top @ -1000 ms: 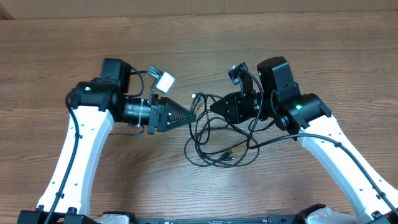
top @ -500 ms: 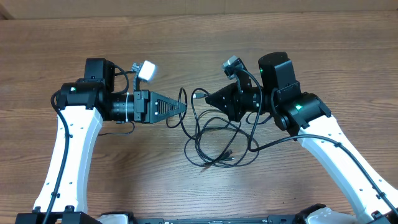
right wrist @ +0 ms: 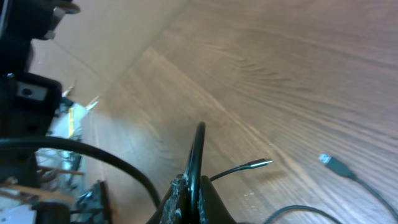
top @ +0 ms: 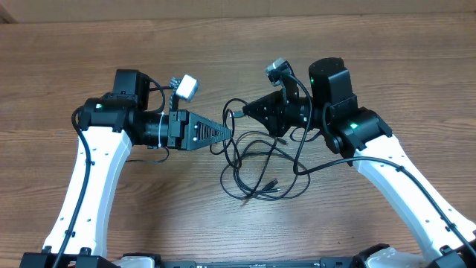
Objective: Untangle cables
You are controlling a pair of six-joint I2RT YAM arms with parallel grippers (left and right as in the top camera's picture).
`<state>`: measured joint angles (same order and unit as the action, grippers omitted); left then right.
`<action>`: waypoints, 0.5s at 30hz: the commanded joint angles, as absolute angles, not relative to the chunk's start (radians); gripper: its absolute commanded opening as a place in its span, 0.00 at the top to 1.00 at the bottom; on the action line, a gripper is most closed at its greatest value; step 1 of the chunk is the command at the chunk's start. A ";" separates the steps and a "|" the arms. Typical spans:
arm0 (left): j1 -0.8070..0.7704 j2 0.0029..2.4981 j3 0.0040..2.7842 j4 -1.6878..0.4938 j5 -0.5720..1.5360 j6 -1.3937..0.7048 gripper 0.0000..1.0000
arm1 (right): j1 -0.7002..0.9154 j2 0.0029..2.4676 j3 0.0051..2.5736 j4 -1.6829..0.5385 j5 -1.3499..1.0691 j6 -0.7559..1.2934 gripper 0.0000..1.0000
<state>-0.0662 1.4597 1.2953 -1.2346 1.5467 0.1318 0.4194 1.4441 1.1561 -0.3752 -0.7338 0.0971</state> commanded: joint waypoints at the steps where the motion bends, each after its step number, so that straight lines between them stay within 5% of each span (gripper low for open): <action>1: -0.073 1.451 1.293 -1.218 1.580 0.126 0.96 | 0.422 1.450 1.156 -0.367 -0.841 0.094 0.96; 8: -0.073 1.451 1.293 -1.218 1.580 0.081 0.96 | 0.447 1.450 1.156 -0.368 -0.855 0.007 0.95; 15: -0.073 1.451 1.293 -1.218 1.580 0.078 0.95 | 0.477 1.450 1.156 -0.368 -0.858 -0.002 0.76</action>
